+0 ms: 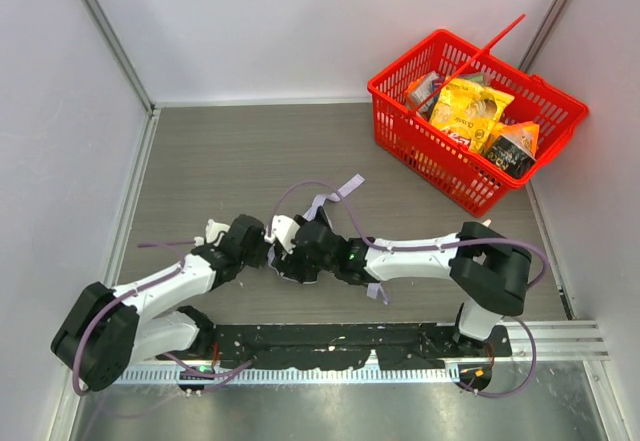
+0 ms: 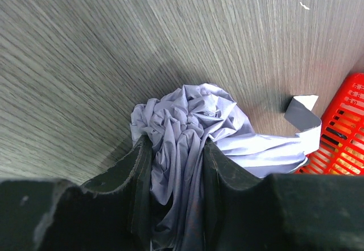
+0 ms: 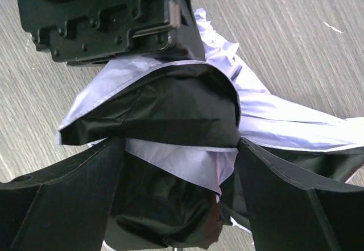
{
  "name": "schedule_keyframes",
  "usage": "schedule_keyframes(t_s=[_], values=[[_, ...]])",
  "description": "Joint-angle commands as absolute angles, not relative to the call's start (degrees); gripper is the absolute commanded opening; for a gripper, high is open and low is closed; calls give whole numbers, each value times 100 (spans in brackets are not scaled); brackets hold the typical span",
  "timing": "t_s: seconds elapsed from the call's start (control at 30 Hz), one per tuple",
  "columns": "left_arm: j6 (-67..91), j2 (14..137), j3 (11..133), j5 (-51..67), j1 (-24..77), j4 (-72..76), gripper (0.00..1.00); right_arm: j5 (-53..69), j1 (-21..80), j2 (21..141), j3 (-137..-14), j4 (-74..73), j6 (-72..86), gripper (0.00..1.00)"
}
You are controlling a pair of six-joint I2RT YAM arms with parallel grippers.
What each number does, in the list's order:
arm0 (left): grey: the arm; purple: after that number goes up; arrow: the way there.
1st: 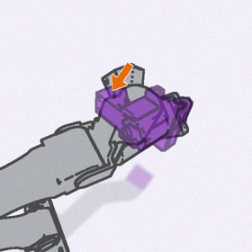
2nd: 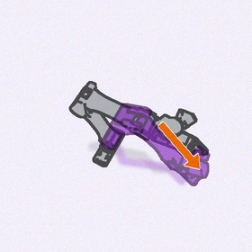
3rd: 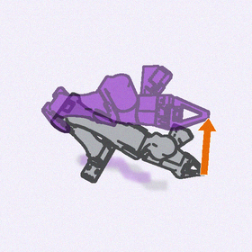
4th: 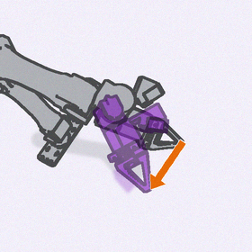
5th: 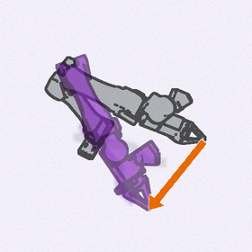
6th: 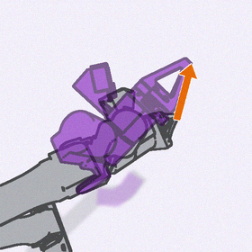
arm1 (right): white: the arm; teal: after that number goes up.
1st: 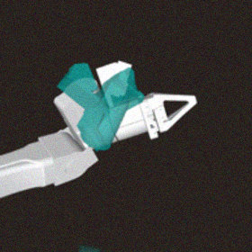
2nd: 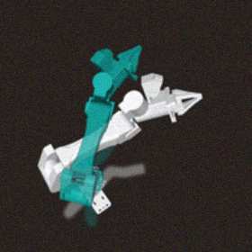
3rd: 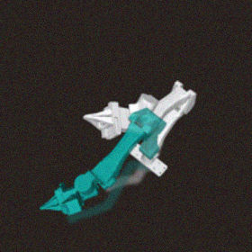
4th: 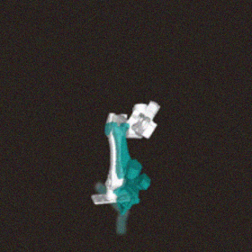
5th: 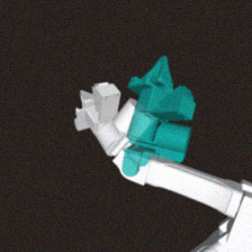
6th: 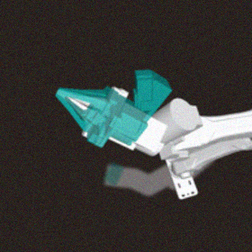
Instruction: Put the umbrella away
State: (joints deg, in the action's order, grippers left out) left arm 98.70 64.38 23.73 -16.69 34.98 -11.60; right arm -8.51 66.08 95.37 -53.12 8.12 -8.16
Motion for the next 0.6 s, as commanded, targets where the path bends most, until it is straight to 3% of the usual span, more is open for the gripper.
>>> schedule_keyframes(t_s=[0.0,0.33,0.47,0.5,0.57], values=[[10028,6591,2452,-1450,3568,-1898,0,-1151,6706,9807,-5336,1169,-1256,83],[9932,7128,2777,-1055,3577,-2021,0,-1888,6882,10889,-5063,1854,-1231,80],[9940,6935,2611,-1212,3647,-2057,0,-2328,6908,11100,-4966,1925,-985,62],[10001,6874,2523,-1239,3682,-2022,0,-2346,6891,11144,-4966,1838,-950,47],[10089,6803,2321,-1204,3709,-1733,0,-2077,6847,11232,-5000,1706,-853,33]])
